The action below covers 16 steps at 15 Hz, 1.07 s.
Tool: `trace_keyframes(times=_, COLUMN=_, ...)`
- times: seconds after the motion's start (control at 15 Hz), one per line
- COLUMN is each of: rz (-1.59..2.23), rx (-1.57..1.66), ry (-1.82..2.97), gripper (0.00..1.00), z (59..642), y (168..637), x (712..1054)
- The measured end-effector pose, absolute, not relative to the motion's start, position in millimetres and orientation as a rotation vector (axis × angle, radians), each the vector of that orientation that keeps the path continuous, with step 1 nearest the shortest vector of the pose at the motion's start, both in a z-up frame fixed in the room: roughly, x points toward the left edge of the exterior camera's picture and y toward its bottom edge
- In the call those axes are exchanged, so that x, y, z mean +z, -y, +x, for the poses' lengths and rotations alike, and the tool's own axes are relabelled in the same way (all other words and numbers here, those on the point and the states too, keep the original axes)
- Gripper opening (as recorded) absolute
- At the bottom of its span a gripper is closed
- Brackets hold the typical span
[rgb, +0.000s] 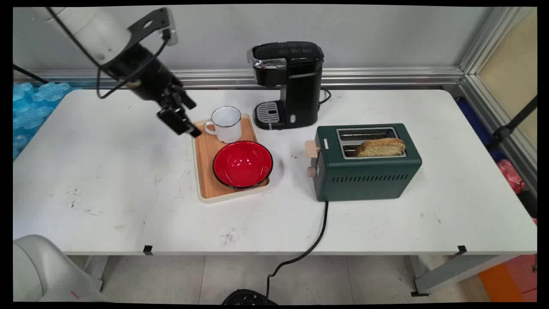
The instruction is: Press the toaster switch
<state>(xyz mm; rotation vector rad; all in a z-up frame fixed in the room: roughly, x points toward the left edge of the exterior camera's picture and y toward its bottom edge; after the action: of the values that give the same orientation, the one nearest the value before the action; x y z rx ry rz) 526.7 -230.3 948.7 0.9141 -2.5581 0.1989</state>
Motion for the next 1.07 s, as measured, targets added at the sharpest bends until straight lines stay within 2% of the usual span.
trace_keyframes(times=0.4, rz=0.849, rx=0.182, ry=2.486, gripper=1.00, z=486.4, y=258.5, x=957.3)
trace_keyframes(times=0.47, rz=0.834, rx=0.179, ry=2.480, gripper=0.00, z=480.8, y=261.2, x=957.7)
trace_keyframes(times=1.07, rz=0.736, rx=0.151, ry=2.432, gripper=0.00, z=439.1, y=281.1, x=953.0)
